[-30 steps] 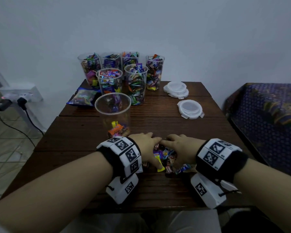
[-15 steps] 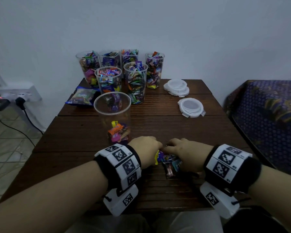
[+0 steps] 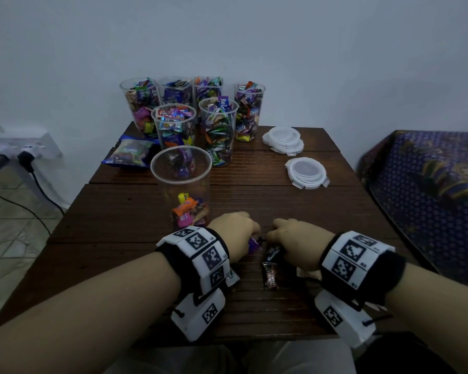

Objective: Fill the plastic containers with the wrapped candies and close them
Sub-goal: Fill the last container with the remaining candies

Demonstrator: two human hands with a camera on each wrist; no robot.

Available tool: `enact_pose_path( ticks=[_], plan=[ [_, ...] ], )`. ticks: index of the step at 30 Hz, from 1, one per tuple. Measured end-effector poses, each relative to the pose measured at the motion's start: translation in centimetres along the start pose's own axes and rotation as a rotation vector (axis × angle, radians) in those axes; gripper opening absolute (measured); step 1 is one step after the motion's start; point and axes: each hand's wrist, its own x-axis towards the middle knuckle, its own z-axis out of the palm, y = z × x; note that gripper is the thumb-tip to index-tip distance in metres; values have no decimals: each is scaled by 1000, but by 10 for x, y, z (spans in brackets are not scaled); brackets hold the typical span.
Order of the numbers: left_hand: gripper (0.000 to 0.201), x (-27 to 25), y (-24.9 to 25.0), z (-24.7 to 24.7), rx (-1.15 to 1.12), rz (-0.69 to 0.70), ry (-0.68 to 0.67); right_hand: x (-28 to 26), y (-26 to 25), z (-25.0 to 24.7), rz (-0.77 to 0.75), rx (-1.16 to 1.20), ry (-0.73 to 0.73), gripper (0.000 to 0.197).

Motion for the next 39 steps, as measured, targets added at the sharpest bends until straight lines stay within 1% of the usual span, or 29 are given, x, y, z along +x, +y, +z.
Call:
enact_pose_path(
  ticks=[2,7,12,15,18,20,22,24,25,29,31,33,34,36,39],
  plan=[
    [24,0,0,-1,-30,-5,4,0,-2,-2,-19,28,19,39],
    [11,-5,-1,-7,-75,4,60,0,0,-8,-24,96,72,31],
    [19,-13,-4,-15,-114,7,154,-1,3,-16,3,139,122,27],
    [20,-18,-4,-21,-123,32,208,0,6,-18,-1,166,160,13],
    [10,-27,0,-30,-156,59,284,-4,10,-24,-8,217,201,15],
    [8,-36,3,-39,-221,81,330,-8,13,-33,-21,236,255,13],
    [11,-47,7,-50,-264,105,373,-11,15,-45,-28,233,317,15],
    [13,-59,8,-64,-300,109,415,-15,14,-61,-32,218,364,29],
    [13,-65,8,-71,-311,104,439,-16,12,-69,-44,209,396,33],
    [21,-84,-5,-95,-363,42,571,-21,0,-100,-126,253,495,39],
    [22,-91,-14,-104,-363,-9,649,-21,-11,-112,-170,232,558,33],
    [21,-95,-24,-111,-350,-67,733,-20,-21,-124,-211,223,608,16],
    [20,-97,-29,-114,-337,-101,776,-18,-27,-131,-229,225,626,13],
    [18,-98,-39,-120,-308,-171,850,-13,-38,-142,-266,229,648,14],
    [21,-98,-55,-126,-304,-253,914,-1,-52,-152,-305,227,693,13]
  ],
)
